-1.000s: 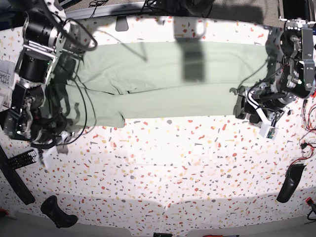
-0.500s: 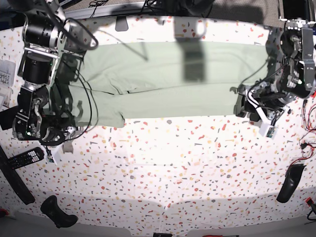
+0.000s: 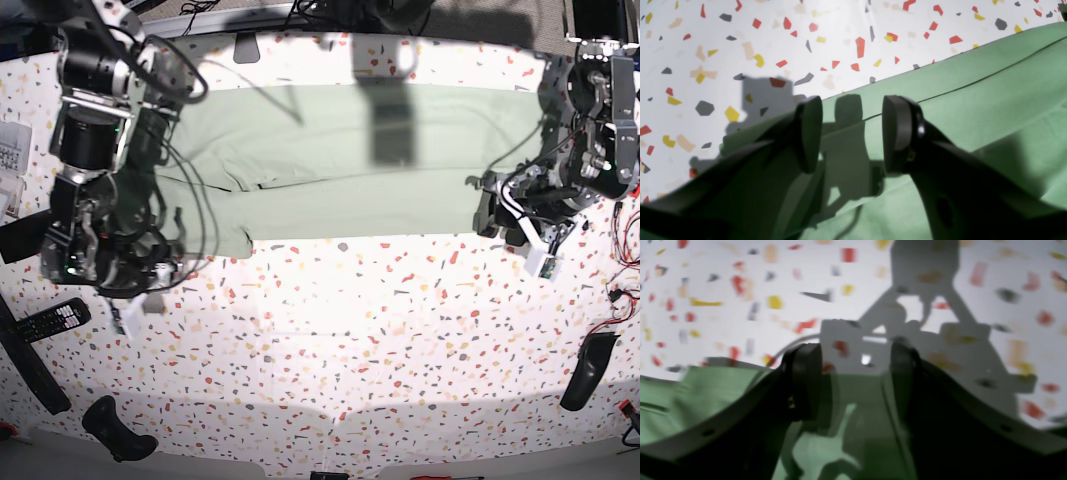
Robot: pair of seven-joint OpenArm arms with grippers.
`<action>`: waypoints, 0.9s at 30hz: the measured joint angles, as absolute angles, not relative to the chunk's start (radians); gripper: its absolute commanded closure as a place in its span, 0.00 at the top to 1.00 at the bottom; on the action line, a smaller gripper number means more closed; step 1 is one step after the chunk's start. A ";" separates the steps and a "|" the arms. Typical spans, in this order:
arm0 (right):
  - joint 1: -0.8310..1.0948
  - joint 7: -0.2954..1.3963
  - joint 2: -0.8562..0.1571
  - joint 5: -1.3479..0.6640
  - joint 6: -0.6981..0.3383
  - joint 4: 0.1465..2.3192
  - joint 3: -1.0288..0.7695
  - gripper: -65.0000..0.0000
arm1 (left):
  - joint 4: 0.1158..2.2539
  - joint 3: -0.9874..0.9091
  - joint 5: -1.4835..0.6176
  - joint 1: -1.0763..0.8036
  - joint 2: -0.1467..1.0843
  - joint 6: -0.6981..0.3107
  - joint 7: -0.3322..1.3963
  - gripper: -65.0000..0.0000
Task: Fold the T-shirt properly
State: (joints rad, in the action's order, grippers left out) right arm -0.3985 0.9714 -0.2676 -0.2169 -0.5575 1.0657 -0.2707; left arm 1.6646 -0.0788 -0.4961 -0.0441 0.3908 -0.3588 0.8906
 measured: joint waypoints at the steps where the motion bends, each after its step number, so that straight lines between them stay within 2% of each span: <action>1: -0.398 0.969 -0.257 -0.209 -0.558 1.066 -0.271 0.49 | 1.665 -0.079 -0.496 -0.044 0.391 -0.359 0.891 0.41; 5: -0.397 0.964 -0.227 -0.130 -0.558 1.066 -0.270 0.49 | 1.665 -0.079 -0.496 -0.044 0.391 -0.359 0.891 0.41; 12: -0.398 0.970 -0.263 -0.126 -0.558 1.066 -0.271 0.49 | 1.665 -0.079 -0.496 -0.044 0.391 -0.359 0.891 0.41; 16: -0.400 0.995 -0.263 -0.235 -0.558 1.066 -0.271 0.49 | 1.665 -0.079 -0.496 -0.044 0.391 -0.359 0.890 0.41; 20: -0.407 0.995 -0.263 -0.235 -0.561 1.066 -0.271 0.49 | 1.665 -0.079 -0.513 -0.044 0.391 -0.359 0.890 0.41; 27: -0.407 0.964 -0.266 -0.126 -0.565 1.066 -0.271 0.49 | 1.665 -0.079 -0.587 -0.044 0.391 -0.359 0.890 0.41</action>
State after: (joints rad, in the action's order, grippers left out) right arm -0.4068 0.9642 -0.2665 -0.1265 -0.5652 1.0657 -0.2707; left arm 1.6646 -0.0788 -0.5873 -0.0441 0.3908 -0.3588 0.8902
